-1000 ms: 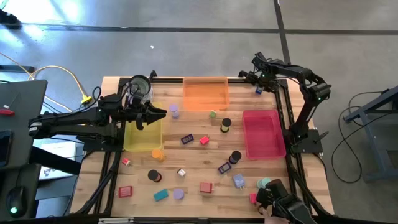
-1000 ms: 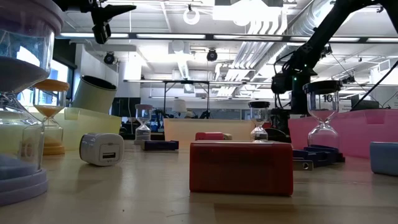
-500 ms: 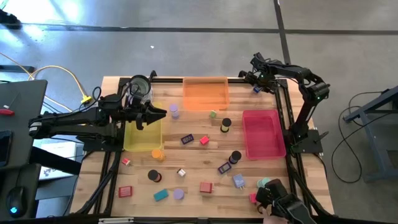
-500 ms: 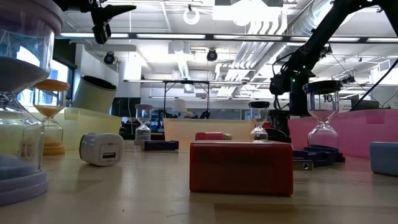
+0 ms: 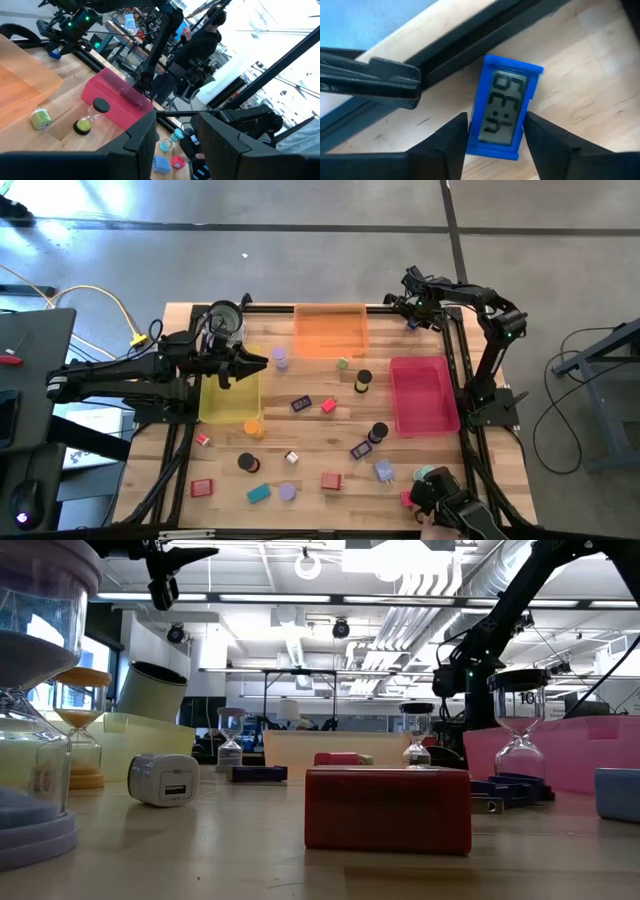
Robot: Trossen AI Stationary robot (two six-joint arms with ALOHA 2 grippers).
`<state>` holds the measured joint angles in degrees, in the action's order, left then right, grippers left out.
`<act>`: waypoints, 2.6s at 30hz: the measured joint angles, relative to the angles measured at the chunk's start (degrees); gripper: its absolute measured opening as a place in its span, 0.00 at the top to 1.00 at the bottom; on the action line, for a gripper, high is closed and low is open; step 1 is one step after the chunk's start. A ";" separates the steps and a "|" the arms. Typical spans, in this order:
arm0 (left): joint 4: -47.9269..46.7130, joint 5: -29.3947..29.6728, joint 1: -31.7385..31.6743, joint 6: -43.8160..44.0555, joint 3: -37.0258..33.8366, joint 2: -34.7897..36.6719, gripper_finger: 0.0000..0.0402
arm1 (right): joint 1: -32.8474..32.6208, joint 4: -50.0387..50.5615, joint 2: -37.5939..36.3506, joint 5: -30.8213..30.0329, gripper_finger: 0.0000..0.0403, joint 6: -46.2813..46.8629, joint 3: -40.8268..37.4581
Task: Pick & Place Office items
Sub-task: Put the blue block in the red bin
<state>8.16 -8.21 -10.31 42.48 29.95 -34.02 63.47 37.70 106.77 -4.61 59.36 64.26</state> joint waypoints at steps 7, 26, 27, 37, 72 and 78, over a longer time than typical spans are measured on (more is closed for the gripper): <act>0.02 0.00 0.00 1.32 0.00 0.00 0.65 | -0.14 -0.68 0.88 -0.54 0.67 -2.48 0.16; 0.02 0.06 -0.02 2.17 -0.01 0.00 0.65 | -1.29 -0.59 -1.85 -1.50 0.67 -10.38 -0.23; 0.04 0.07 -0.02 2.16 -0.01 0.00 0.65 | -1.49 -0.32 -2.18 -1.60 0.67 -10.38 -0.21; 0.04 -0.02 -0.02 2.19 -0.02 0.00 0.65 | -4.67 0.58 -5.76 -3.06 0.67 -11.21 -0.03; -0.07 -12.04 0.00 8.52 -0.02 0.01 0.65 | -37.34 31.24 -46.74 9.44 0.67 -7.22 -0.03; -0.07 -12.56 0.00 8.55 -0.02 0.00 0.65 | -47.97 39.82 -45.13 3.17 0.67 3.01 -0.76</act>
<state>8.10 -20.77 -10.31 51.03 29.93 -34.02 15.50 77.52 61.64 -1.44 62.36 63.50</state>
